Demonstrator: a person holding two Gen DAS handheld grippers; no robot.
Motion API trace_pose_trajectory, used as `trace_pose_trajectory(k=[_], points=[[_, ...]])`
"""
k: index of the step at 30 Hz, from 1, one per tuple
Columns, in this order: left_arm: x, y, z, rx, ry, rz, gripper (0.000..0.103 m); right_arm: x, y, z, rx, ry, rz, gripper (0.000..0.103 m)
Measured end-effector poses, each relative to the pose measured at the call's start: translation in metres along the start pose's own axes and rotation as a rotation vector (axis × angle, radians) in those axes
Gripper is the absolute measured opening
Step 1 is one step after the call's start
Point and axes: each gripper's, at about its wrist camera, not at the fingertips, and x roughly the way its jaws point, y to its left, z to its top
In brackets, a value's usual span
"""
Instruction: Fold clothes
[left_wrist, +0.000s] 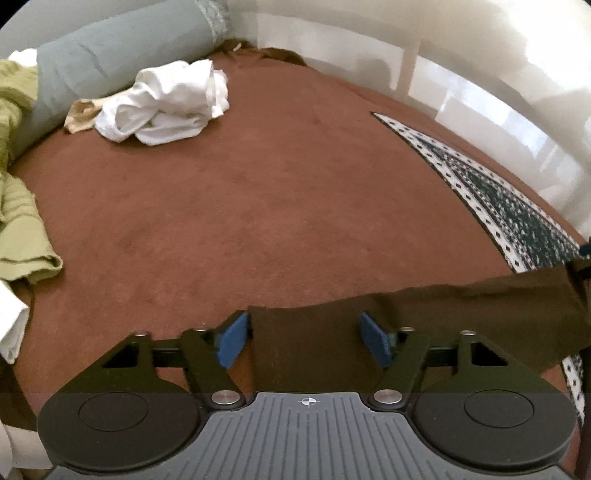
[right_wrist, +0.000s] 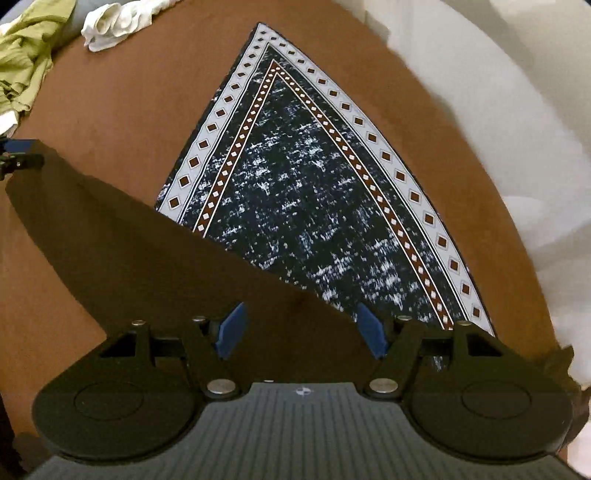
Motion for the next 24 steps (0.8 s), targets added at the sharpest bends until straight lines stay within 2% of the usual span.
trace_pose_trajectory(k=[1,2,3,4,5,6,7,9,12,17,20,24], points=[[-0.001,-0.002,0.000,0.018,0.004,-0.001,0.051,0.004,-0.001,0.001,-0.010,0.016,0.001,0.071],[-0.001,-0.004,0.001,0.040,0.010,-0.002,0.024,0.008,-0.002,0.003,-0.020,0.033,0.001,0.071],[-0.001,-0.006,0.001,0.062,0.017,-0.004,0.016,0.011,-0.003,0.004,-0.030,0.049,0.002,0.071],[-0.002,-0.008,0.001,0.078,0.017,-0.007,0.004,0.015,-0.003,0.006,-0.040,0.065,0.002,0.070],[-0.004,-0.011,0.001,0.090,0.013,-0.013,0.000,0.019,-0.004,0.007,-0.050,0.082,0.003,0.060],[-0.006,-0.013,0.001,0.102,0.009,-0.019,0.000,0.022,-0.005,0.009,-0.058,0.095,0.004,0.025],[-0.011,-0.015,0.002,0.100,0.004,-0.038,0.000,0.019,-0.007,0.008,-0.048,0.084,0.016,0.011],[-0.025,-0.017,0.006,0.069,-0.013,-0.102,0.000,0.012,-0.011,0.008,-0.026,0.062,0.040,0.005],[-0.057,-0.024,0.015,0.036,-0.057,-0.198,0.000,0.001,-0.017,0.008,0.006,0.027,0.076,0.004],[-0.136,-0.055,0.024,0.002,-0.149,-0.379,0.000,-0.045,-0.028,-0.003,0.027,-0.116,0.138,0.002],[-0.187,-0.085,0.020,-0.010,-0.186,-0.523,0.000,-0.076,-0.029,-0.024,0.023,-0.197,0.167,0.002],[-0.247,-0.143,0.008,0.064,-0.210,-0.701,0.000,-0.106,-0.037,-0.065,0.033,-0.269,0.178,0.002]])
